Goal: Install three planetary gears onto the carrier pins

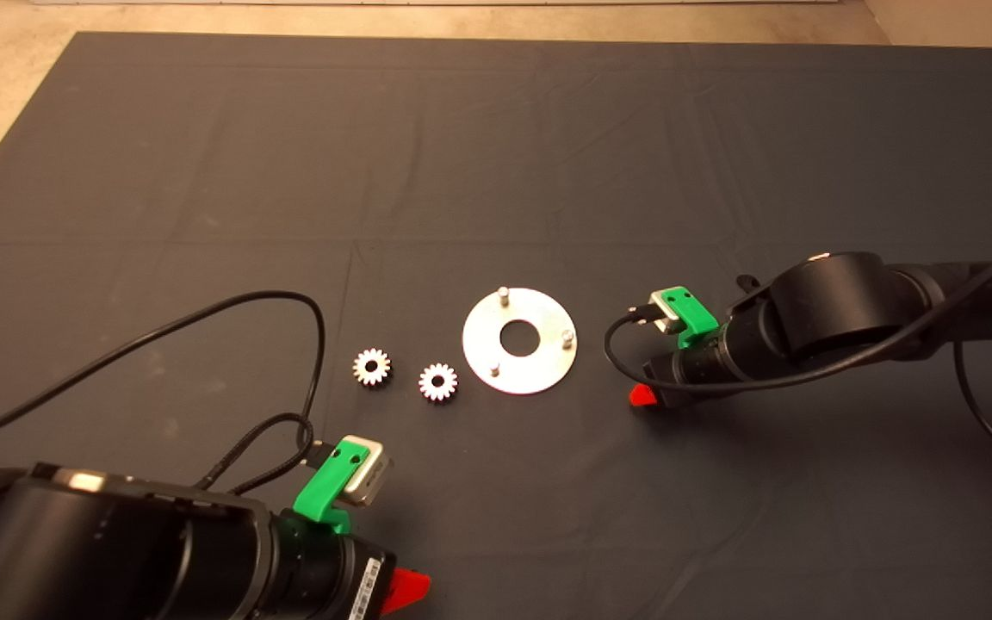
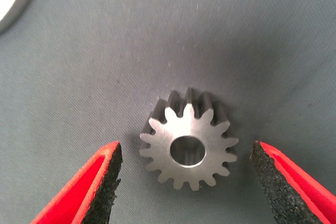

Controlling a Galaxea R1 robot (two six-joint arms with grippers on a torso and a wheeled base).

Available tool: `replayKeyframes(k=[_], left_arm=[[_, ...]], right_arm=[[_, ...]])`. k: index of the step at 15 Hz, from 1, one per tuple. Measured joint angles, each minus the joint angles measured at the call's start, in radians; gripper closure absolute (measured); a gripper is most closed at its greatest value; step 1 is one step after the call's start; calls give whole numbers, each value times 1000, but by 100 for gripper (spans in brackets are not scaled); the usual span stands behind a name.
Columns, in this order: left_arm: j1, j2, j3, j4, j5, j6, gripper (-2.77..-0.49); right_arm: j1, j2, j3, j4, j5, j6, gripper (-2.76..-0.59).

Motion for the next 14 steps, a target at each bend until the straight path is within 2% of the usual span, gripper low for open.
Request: replayKeyframes(k=[5,7,12,14], left_arm=[[0,0,0,0,0,0,-175],[0,0,0,0,0,0,-175],[0,0,0,0,-1,0,-175],[0,0,0,0,-1,0,-175]], right_arm=[[-1,0,0,0,0,-4,-154],[-1,1,0,-3,1,-20,-154],[-1,8,-9,-11,0,-35,-127],[-1,8,-11,-21,0,-46,-124]])
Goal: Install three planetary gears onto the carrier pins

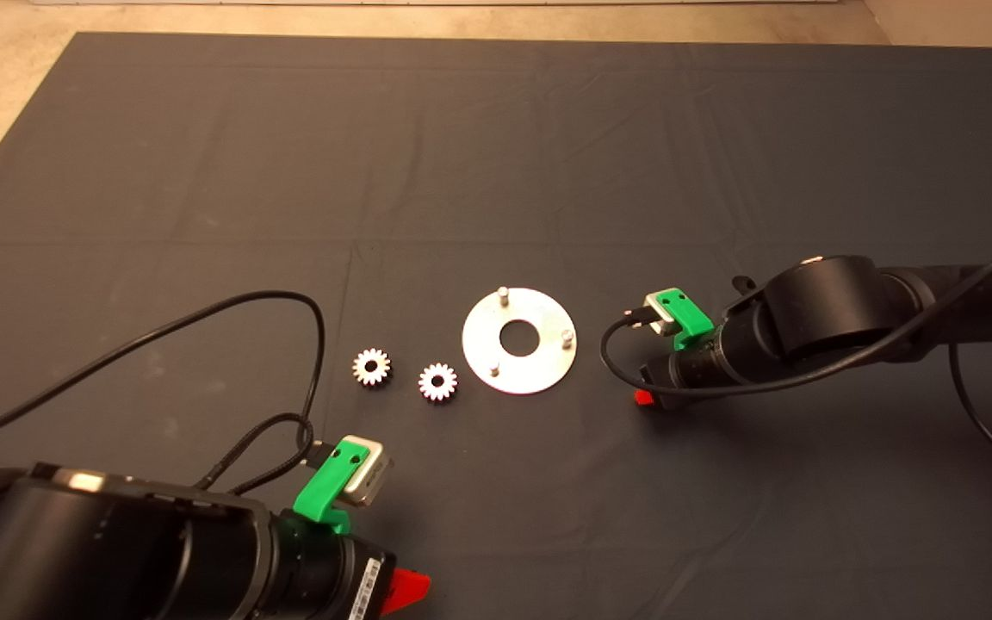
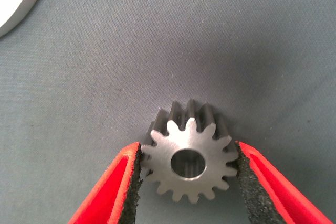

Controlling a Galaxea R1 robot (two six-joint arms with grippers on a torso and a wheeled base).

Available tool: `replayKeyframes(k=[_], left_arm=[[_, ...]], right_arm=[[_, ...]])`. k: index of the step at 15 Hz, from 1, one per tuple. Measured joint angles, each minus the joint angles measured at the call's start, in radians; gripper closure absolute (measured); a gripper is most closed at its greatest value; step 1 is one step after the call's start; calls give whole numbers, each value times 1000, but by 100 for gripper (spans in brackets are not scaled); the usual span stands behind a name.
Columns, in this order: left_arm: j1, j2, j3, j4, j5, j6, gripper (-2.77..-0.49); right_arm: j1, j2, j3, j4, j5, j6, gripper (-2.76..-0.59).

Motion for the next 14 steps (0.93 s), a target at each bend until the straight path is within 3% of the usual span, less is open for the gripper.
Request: replayKeyframes(k=[14], left_arm=[[0,0,0,0,0,-3,-175]], right_arm=[[-4,0,5,-8,-1,-5,-108]])
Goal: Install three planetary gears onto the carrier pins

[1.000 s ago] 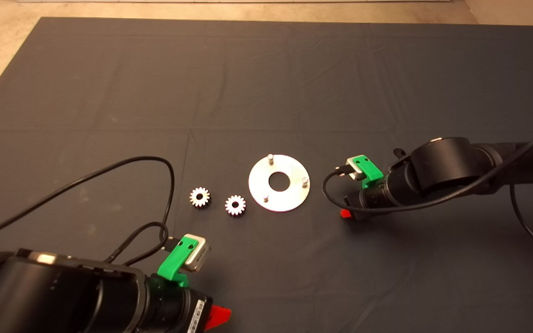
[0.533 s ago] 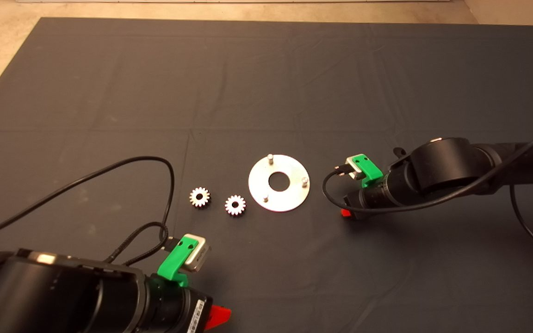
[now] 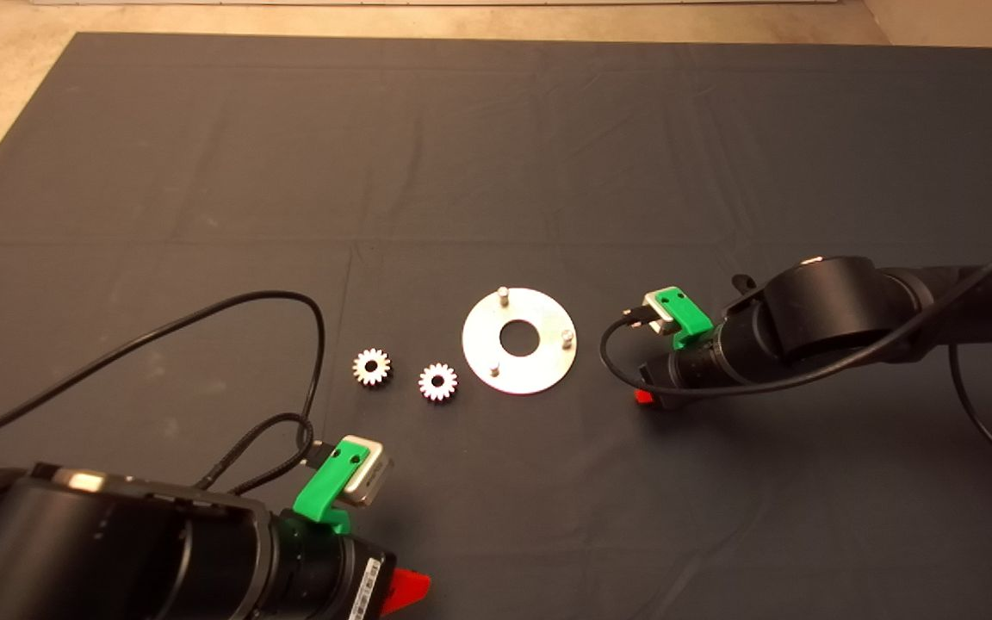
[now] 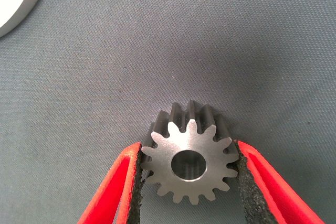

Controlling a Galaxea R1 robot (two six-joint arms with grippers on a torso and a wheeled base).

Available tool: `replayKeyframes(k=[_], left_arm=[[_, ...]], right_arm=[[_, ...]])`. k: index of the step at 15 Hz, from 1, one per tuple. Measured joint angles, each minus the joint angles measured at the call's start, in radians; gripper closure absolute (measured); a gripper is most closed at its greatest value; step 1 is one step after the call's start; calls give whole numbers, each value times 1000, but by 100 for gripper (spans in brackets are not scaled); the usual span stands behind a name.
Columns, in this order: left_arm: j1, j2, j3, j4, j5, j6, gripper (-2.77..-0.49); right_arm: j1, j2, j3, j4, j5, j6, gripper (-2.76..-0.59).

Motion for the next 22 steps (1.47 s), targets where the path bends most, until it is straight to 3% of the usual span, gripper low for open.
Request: replayKeyframes(k=[5,7,9,12,14,15,17,21,22], left_arm=[[0,0,0,0,-3,0,-175],[0,0,0,0,-3,0,-175],[0,0,0,0,-3,-1,-175],[0,1,0,0,-7,-3,-175],[0,1,0,0,-8,-8,-175],[-2,1,0,0,-8,-8,-175],[-3,1,0,0,-9,-8,-175],[-3,3,0,0,-13,-8,-175],[-3,3,0,0,-14,-8,-175]], right_arm=[[2,0,21,1,0,0,-101],[20,0,29,1,0,1,-101],[49,0,36,1,0,3,-100],[122,3,46,0,0,7,-99],[150,24,46,0,0,9,-98],[153,38,46,1,5,11,-98],[152,61,46,1,28,11,-97],[152,114,7,14,34,11,-97],[151,134,-13,16,50,11,-97]])
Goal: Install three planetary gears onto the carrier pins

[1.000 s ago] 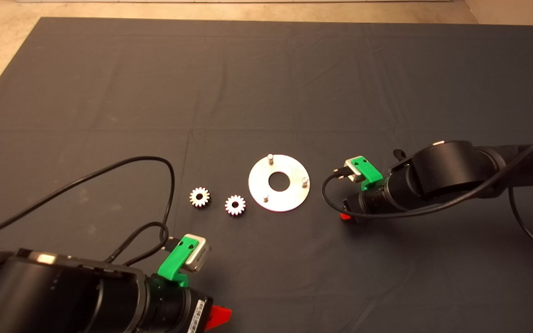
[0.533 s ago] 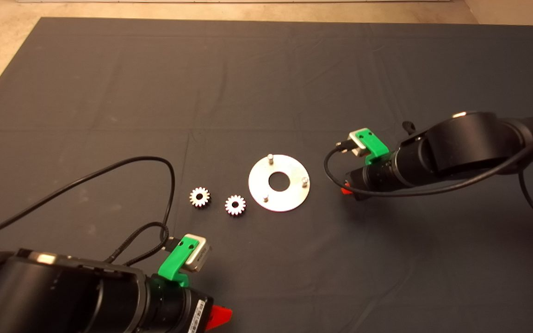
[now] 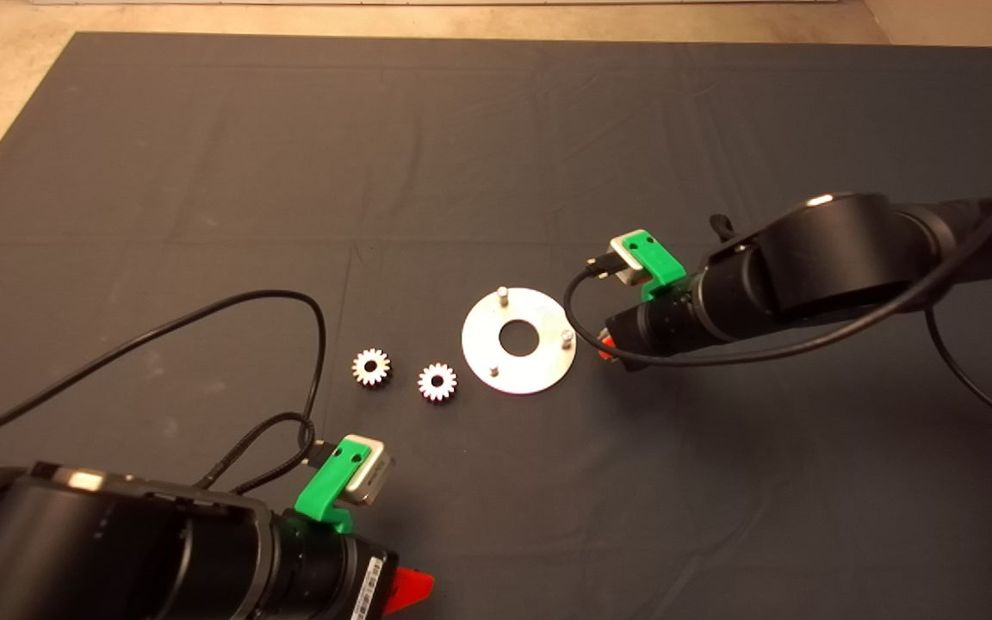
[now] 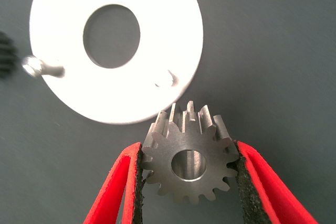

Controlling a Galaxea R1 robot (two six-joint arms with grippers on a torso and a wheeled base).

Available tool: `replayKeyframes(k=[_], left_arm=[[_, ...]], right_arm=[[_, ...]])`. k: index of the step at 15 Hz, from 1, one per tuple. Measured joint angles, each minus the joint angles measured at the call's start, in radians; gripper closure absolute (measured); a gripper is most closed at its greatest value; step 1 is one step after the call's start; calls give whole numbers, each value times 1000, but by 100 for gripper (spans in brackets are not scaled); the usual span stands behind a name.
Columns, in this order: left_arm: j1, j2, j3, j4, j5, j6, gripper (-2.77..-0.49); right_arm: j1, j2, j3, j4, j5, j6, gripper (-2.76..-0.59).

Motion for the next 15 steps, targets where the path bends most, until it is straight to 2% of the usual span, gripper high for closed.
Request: replayKeyframes(k=[2,4,6,9,12,15], left_arm=[[0,-1,0,0,0,0,-175],[0,0,0,0,0,0,-175],[0,0,0,0,0,0,-175],[0,0,0,0,0,0,-175],[0,0,0,0,0,0,-175],[0,0,0,0,0,0,-175]], right_arm=[[0,32,-37,0,20,0,-97],[0,57,-72,3,30,0,-98],[0,81,-104,8,30,0,-97],[0,90,-114,17,35,0,-97],[0,90,-138,52,32,-1,-97],[0,90,-148,60,26,-2,-97]])
